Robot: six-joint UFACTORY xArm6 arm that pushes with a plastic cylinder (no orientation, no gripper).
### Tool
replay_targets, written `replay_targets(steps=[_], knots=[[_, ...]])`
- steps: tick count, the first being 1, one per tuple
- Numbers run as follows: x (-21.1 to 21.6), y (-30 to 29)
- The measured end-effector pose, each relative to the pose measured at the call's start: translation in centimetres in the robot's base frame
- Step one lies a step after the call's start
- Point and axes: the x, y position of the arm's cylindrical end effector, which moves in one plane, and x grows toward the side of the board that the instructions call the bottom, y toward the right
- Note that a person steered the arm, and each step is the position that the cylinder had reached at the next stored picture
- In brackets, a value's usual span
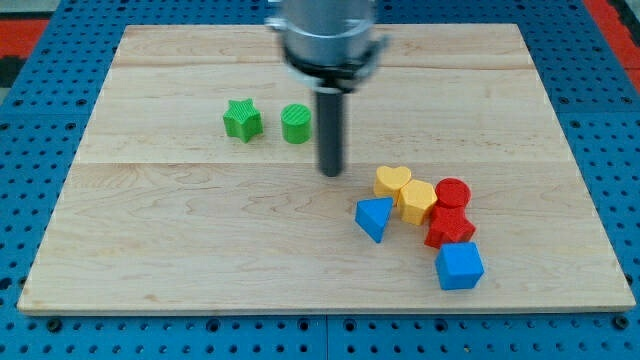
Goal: Move your arm to the bottom right of the board
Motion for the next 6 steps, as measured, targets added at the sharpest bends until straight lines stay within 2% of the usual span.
replay_targets(steps=[1,2,3,4,5,6], knots=[[-0.2,10.4],[0.2,13.4],[1.3,20.7],[7.6,24.6],[13.4,23.3],[16.5,20.4]])
